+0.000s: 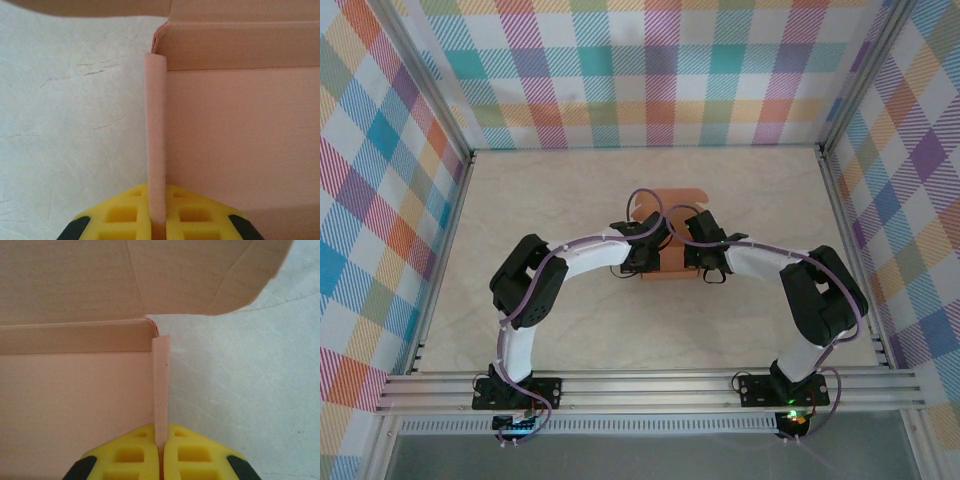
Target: Fold the paper box
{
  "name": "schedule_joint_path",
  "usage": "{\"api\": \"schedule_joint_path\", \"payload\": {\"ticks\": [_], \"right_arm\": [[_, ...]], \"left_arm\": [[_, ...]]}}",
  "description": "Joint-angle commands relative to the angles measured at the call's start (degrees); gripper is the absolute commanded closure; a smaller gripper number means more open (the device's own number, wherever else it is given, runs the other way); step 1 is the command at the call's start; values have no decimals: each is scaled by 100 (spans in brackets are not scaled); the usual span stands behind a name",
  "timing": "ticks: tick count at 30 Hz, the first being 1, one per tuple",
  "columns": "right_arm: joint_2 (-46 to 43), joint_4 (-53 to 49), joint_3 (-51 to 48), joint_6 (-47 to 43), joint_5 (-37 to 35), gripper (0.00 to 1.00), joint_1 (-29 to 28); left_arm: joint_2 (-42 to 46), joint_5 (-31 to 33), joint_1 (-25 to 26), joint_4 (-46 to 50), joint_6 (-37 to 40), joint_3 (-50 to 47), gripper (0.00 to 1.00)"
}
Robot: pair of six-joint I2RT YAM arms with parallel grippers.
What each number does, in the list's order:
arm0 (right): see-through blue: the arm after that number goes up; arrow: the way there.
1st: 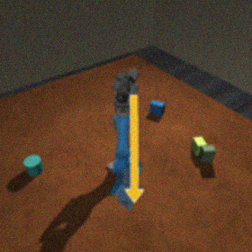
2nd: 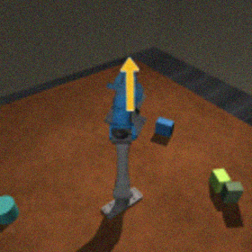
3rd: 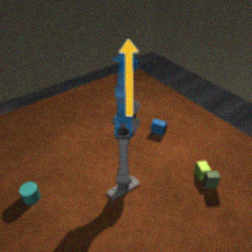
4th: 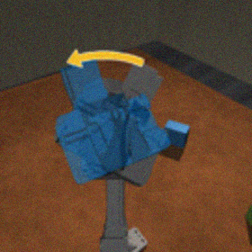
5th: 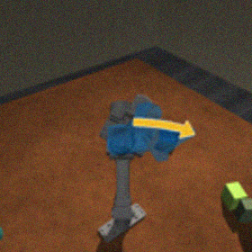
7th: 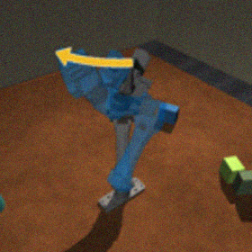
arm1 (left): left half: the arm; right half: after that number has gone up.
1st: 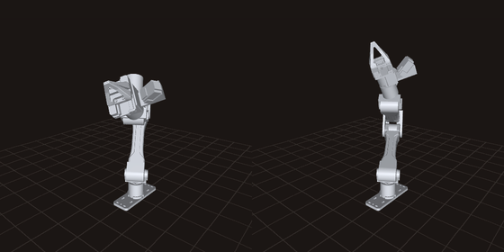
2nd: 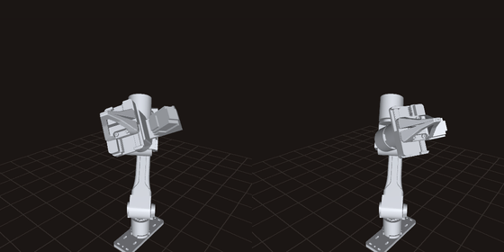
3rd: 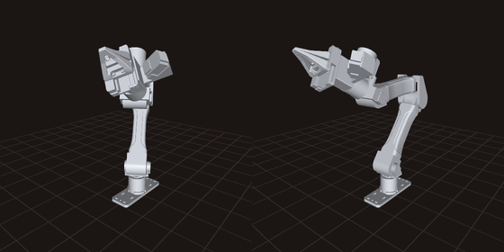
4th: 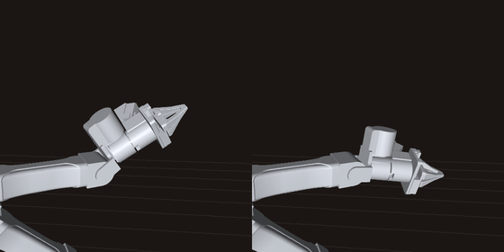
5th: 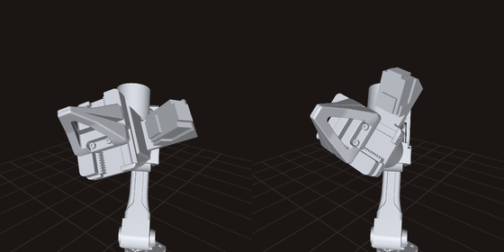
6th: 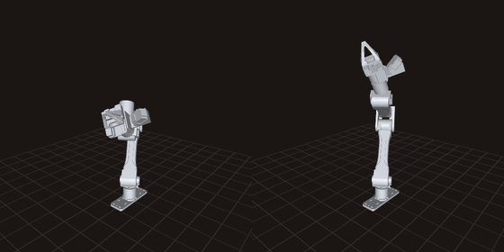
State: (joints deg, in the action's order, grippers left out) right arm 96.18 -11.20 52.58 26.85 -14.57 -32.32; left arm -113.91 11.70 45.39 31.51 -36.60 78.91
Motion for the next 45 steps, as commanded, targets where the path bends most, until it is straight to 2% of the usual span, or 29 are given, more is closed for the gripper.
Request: {"api": "schedule_joint_path", "payload": {"ticks": [1, 4, 15, 18, 20, 21, 28, 31, 37, 40, 45], "right_arm": [[116, 83, -28, 26, 59, 94, -67], [107, 89, -37, 18, 42, 94, -65], [184, 111, -89, 4, 3, 94, -69], [229, 74, -90, 24, -72, 93, -64], [228, 47, -98, 95, -145, 93, -63], [213, 46, -115, 129, -176, 93, -64], [245, -288, 23, 259, -453, 93, -62], [269, -467, 110, 267, -583, 91, -72], [320, -945, 335, 472, -1070, 90, -210], [416, -1267, 534, 734, -1305, 90, -337], [533, -1417, 640, 1125, -1332, 92, -518]], "left_arm": [[-11, 53, 107, 127, 80, 100, 88], [115, 181, 107, 112, 74, 66, 71], [373, 251, -21, 51, 70, 123, 63], [467, 100, -95, -136, -9, -3, 56], [533, -34, -155, -292, -111, -119, 44], [563, -67, -172, -339, -148, -164, 43], [865, 198, -213, -461, -244, -431, 45], [814, 273, -249, -393, -276, -432, 49], [593, 143, -285, -567, -326, -364, 56], [379, -114, -322, -610, -339, -216, 58], [112, -218, -346, -622, -362, 0, 62]]}}
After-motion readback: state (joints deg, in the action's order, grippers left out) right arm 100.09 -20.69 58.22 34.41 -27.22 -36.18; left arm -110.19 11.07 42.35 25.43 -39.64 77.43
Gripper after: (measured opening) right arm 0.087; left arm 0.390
